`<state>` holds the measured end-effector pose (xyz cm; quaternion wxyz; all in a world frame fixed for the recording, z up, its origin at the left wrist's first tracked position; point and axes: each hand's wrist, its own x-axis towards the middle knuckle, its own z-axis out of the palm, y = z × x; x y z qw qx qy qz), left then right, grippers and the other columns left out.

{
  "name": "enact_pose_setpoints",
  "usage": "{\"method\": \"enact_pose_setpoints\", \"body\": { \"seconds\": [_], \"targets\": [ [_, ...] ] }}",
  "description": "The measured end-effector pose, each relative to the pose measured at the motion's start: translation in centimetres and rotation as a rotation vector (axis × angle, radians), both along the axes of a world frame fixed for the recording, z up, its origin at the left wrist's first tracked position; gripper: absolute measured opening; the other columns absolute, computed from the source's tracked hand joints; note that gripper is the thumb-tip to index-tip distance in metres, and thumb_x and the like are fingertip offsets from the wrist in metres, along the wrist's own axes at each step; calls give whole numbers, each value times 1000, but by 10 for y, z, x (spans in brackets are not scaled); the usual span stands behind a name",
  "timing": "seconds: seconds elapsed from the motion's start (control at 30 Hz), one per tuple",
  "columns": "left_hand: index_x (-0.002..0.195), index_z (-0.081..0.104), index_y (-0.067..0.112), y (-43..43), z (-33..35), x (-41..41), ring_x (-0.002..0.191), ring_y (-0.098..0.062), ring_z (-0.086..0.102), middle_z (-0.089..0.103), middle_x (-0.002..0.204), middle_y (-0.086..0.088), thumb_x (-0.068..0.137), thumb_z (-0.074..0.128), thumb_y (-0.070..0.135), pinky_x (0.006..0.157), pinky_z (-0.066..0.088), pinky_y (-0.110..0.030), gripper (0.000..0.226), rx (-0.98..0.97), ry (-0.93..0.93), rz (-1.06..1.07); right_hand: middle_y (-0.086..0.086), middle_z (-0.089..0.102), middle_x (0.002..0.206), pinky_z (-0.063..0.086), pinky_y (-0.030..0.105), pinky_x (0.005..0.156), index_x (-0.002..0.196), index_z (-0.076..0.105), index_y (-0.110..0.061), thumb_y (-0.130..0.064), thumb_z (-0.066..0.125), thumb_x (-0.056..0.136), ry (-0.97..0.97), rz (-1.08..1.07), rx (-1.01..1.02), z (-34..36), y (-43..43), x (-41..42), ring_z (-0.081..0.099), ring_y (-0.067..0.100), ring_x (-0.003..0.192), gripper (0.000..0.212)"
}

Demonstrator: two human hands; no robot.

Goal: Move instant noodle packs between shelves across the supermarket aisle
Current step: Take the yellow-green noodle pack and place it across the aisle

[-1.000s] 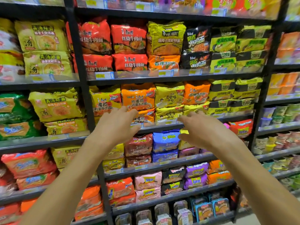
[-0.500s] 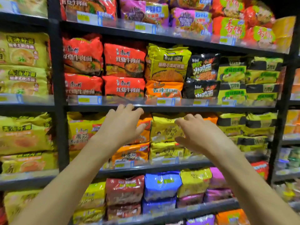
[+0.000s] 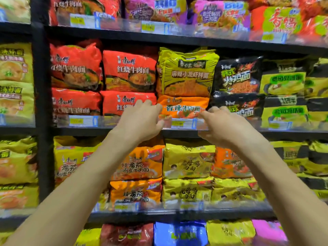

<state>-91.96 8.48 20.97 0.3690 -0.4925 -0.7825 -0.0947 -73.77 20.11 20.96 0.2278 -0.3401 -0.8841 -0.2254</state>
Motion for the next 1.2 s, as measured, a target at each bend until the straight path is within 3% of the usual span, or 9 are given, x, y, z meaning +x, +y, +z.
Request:
{"method": "enact_pose_setpoints", "body": {
  "seconds": [0.4, 0.57, 0.7, 0.83, 0.93, 1.07, 1.2],
  "targets": [
    [136, 54, 16, 78, 36, -8, 120, -37, 55, 60, 131, -14, 99, 51, 41, 86, 50, -48, 45, 210, 110, 113, 13, 49, 138, 44, 47, 97, 140, 45, -18, -45, 59, 96, 84, 61, 177, 44, 105, -16, 44, 36, 130, 54],
    [150, 43, 23, 92, 56, -18, 126, -36, 53, 56, 139, -14, 100, 51, 42, 90, 51, -49, 54, 306, 142, 74, 12, 51, 136, 45, 46, 95, 139, 46, -18, -39, 60, 94, 190, 98, 246, 59, 120, -28, 46, 34, 128, 51],
    [162, 15, 34, 103, 55, -29, 135, -40, 46, 40, 155, -19, 101, 52, 41, 98, 50, -52, 71, 312, 67, -21, 16, 52, 135, 47, 45, 91, 146, 37, -18, -37, 58, 96, 285, 119, 243, 69, 131, -36, 47, 35, 126, 57],
    [161, -4, 43, 118, 47, -42, 143, -44, 39, 23, 165, -22, 102, 53, 43, 108, 43, -54, 82, 349, -97, -196, 17, 55, 129, 53, 46, 83, 149, 24, -25, -34, 62, 95, 397, 220, 183, 67, 146, -45, 56, 35, 114, 67],
    [159, -10, 45, 127, 45, -51, 143, -39, 44, 30, 165, -12, 101, 58, 41, 112, 40, -54, 89, 468, -250, -389, 18, 56, 129, 54, 46, 85, 154, 12, -28, -36, 60, 97, 459, 329, 138, 60, 155, -51, 61, 33, 106, 75],
    [155, -15, 49, 140, 48, -60, 112, -45, 66, 59, 140, -22, 97, 63, 42, 104, 48, -58, 97, 554, -347, -444, 17, 54, 131, 54, 46, 84, 158, 0, -35, -35, 63, 96, 554, 455, 101, 59, 165, -64, 63, 30, 99, 89],
    [157, -13, 46, 146, 44, -62, 122, -45, 58, 41, 155, -22, 93, 71, 37, 106, 42, -55, 107, 561, -353, -486, 17, 49, 137, 49, 46, 98, 158, 6, -36, -36, 72, 89, 668, 575, 13, 62, 170, -76, 54, 28, 121, 96]
  ]
}}
